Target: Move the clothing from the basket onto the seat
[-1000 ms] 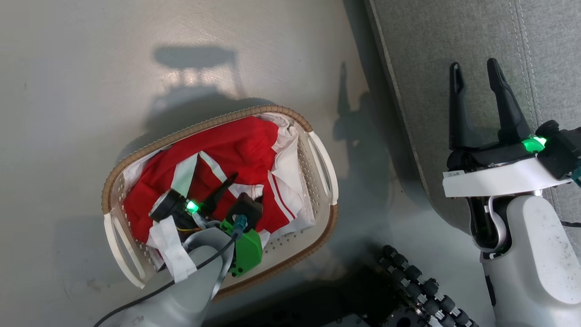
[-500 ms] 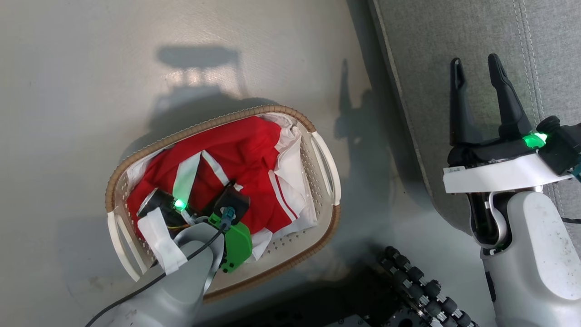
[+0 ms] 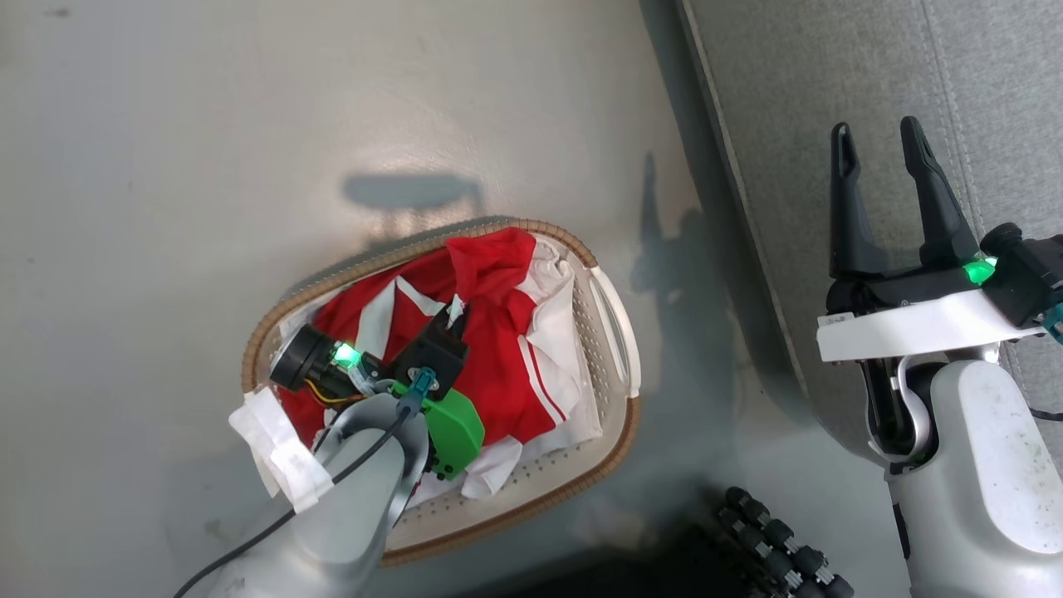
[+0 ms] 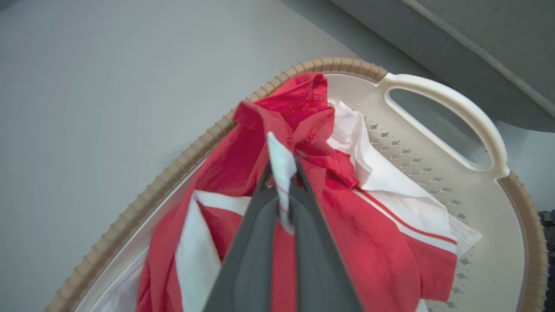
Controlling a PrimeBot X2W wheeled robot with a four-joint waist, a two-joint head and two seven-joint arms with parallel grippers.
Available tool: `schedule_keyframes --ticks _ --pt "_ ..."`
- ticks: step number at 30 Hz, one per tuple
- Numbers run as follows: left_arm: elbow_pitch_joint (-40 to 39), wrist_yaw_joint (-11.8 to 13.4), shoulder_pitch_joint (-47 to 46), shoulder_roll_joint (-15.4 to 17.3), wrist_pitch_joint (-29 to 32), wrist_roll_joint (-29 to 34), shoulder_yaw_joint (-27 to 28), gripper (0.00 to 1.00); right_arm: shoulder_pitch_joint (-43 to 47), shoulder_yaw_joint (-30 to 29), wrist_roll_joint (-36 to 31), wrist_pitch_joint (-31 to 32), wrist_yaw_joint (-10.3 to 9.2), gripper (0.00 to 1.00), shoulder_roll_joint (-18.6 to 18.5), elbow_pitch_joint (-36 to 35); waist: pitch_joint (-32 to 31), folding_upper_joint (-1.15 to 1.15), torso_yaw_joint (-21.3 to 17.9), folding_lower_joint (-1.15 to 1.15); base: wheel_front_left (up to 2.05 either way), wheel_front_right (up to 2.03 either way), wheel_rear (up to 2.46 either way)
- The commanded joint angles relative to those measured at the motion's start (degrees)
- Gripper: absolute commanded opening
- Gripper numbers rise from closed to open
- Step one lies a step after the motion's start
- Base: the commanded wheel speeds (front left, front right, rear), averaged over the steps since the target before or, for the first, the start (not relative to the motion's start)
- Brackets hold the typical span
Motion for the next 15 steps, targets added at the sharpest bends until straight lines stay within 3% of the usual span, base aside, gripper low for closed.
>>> schedule_keyframes --ticks 1,15 --pt "-1.43 -0.29 1.55 0.71 0.02 0.22 0.03 0.00 0.87 -0.27 -0.69 -0.12 -0.02 1.00 -0.19 0.48 -3.75 0.00 1.82 0.00 0.00 0.00 0.00" --pt "-14.37 -1.48 7.25 3.59 0.01 1.55 0.59 0.00 6.49 -1.38 -4.73 -0.12 -0.02 1.00 -0.18 2.94 -20.34 0.00 5.40 0.00 0.00 0.00 0.00"
